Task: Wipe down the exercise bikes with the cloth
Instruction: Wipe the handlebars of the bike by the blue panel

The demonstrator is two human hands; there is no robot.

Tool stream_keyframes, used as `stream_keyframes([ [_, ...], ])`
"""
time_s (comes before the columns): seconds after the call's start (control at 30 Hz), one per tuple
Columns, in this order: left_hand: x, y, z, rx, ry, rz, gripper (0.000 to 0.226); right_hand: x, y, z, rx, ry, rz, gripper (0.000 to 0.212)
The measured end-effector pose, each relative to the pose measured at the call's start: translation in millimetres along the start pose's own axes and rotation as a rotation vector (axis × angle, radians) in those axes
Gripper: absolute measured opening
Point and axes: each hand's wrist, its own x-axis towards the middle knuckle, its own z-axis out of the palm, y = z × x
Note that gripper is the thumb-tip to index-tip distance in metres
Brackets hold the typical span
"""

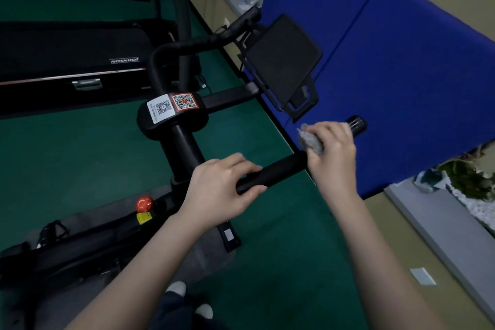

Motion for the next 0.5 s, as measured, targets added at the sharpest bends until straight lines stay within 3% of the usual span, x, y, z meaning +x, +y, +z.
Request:
stream_keyframes([
  [0.1, 0, 0, 0, 0.016, 0.000, 0.009, 0.036, 3, -2, 2, -0.035, -0.047, -0.017, 0.014],
  [0.2, 1, -1, -1, 0.037, 0.003, 0.025, 0.037, 1, -9, 7, -0.082, -0.242, -0.072, 0.011],
  [0.37, 2, -3, 0, 0.040, -0.002, 0.050, 0.036, 26, -22, -3, 0.171, -0.672, 0.060, 0.005],
  [0.43, 2, -4, 1, 0.031, -0.007, 0.065, 0.036, 40, -21, -6, 0.115, -0.819, 0.060, 0.005],
  [0.5, 2, -5, 1, 0.024, -0.012, 0.079, 0.036, 50, -16, -6, -0.015, -0.865, 0.030, 0.005],
])
